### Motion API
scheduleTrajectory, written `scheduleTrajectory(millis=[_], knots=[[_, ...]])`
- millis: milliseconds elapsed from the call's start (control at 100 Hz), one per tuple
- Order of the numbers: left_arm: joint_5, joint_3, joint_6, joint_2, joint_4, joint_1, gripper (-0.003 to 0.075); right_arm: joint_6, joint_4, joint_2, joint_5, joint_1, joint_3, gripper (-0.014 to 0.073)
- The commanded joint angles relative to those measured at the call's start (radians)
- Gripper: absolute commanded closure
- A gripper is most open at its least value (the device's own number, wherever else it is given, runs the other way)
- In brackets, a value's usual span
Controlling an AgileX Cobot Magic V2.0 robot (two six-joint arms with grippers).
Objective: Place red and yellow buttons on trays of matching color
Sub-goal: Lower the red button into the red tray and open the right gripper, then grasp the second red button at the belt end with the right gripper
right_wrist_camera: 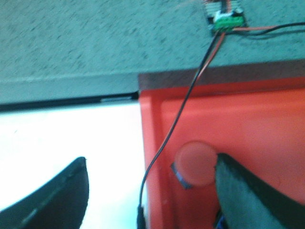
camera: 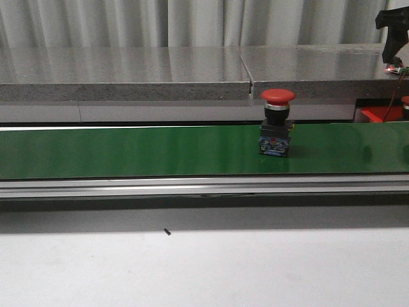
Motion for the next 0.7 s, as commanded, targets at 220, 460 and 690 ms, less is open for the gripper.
scheduleTrajectory(millis=[220,460,690], knots=[[-0.077,-0.026,0.000,0.007,-0.014,0.000,0.0741,-0.057,0.004,-0.285,-0.030,0.056,0.187,0.0054],[-0.077,-0.026,0.000,0.007,-0.014,0.000,0.0741,-0.070,0.012,-0.441,0.141,0.108,0.293,0.0054],[-0.077,-0.026,0.000,0.007,-0.014,0.000,0.0741,-0.164,0.089,-0.511,0.384,0.130,0.296,0.0054]])
